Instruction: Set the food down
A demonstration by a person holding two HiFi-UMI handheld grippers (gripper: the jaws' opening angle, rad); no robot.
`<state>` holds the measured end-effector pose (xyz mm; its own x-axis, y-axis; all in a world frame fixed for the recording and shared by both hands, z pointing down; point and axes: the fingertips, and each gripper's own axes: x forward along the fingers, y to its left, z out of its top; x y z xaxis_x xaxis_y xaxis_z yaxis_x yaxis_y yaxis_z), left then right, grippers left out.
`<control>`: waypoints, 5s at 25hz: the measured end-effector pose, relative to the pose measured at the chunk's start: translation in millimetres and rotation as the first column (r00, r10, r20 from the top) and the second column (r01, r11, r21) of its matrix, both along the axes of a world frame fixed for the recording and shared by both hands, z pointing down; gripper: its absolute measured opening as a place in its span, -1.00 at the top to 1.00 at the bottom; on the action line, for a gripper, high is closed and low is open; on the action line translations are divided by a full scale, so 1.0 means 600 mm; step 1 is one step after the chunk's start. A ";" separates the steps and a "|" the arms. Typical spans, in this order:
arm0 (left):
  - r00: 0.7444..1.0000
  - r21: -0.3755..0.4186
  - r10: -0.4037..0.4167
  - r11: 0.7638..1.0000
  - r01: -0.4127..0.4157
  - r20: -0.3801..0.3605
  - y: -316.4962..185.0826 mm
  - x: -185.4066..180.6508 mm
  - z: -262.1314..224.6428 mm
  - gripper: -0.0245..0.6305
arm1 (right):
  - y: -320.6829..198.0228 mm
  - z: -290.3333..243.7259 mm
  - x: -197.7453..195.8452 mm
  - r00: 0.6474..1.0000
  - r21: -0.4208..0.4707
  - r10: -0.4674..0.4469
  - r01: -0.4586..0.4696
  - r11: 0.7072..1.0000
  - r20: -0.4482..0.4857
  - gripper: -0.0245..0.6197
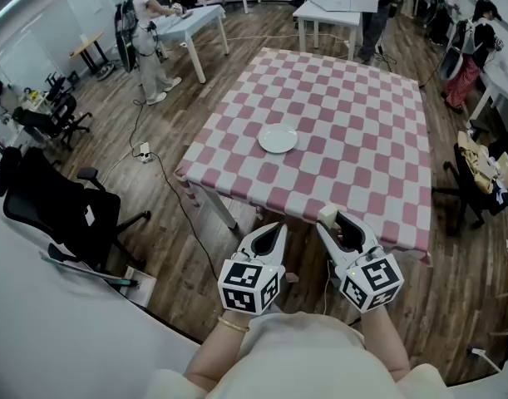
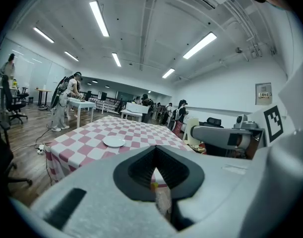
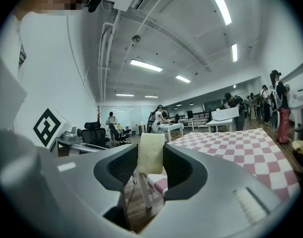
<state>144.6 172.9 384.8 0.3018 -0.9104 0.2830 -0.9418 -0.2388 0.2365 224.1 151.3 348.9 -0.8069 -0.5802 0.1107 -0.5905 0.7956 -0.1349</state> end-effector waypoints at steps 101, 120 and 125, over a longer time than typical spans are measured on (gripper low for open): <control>0.997 -0.061 0.061 0.996 -0.064 -0.046 -0.534 -0.467 0.030 0.92 | -0.566 0.005 -0.408 0.981 0.012 0.164 -0.164 0.986 -0.103 0.40; 0.998 -0.154 -0.015 0.988 0.006 -0.055 -0.603 -0.437 0.108 0.92 | -0.673 0.129 -0.367 0.970 -0.104 0.113 -0.137 0.985 -0.214 0.40; 0.999 -0.158 -0.003 0.987 -0.004 -0.044 -0.613 -0.437 0.126 0.92 | -0.689 0.171 -0.362 0.955 -0.130 0.111 -0.151 0.980 -0.273 0.40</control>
<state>-117.4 -194.8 460.4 0.3176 -0.8553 0.4094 -0.9296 -0.1955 0.3125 6.6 -261.9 451.6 -0.6553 -0.6396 0.4019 -0.7186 0.6918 -0.0708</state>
